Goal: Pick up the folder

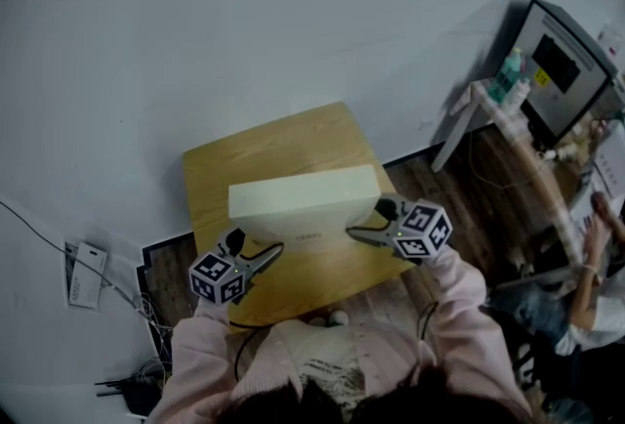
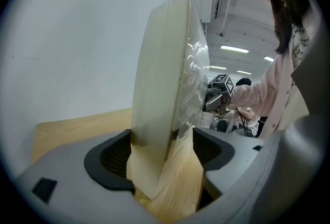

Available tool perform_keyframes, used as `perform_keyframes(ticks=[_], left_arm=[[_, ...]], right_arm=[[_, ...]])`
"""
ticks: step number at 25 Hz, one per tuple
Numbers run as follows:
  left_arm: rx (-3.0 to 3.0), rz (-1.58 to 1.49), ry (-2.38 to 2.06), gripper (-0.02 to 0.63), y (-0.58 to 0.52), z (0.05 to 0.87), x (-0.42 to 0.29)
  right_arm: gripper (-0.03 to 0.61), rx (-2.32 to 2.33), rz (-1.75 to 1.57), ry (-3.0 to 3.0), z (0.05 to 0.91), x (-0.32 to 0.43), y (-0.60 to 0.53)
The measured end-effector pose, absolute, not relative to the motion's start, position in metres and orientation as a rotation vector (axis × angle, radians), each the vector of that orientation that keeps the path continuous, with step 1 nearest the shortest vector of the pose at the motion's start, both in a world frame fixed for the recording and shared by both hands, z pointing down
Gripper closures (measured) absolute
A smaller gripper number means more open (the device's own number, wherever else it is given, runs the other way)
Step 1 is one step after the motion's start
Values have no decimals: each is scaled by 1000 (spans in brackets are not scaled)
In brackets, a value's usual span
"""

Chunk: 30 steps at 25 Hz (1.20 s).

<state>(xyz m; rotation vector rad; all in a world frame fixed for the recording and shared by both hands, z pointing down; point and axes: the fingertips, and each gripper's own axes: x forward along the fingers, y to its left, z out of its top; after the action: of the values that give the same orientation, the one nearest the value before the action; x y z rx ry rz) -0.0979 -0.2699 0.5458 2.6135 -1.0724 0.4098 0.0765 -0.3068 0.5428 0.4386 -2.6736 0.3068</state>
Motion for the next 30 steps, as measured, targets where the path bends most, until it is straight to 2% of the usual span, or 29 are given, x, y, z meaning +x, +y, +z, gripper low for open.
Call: perform_keyframes(ticks=[3,16,30], left_arm=[[2616,420,-1091,264,-271,546,-100],[2600,457,-1121,270,-270,543,-97],[2612,357,-1184,272,-264,513,-85]], right_arm=[[255,436,291,-2680,542,77,-307],[262,451,278,-2691,540,81,-309],[262,480,312,-2773,510,93,-305]])
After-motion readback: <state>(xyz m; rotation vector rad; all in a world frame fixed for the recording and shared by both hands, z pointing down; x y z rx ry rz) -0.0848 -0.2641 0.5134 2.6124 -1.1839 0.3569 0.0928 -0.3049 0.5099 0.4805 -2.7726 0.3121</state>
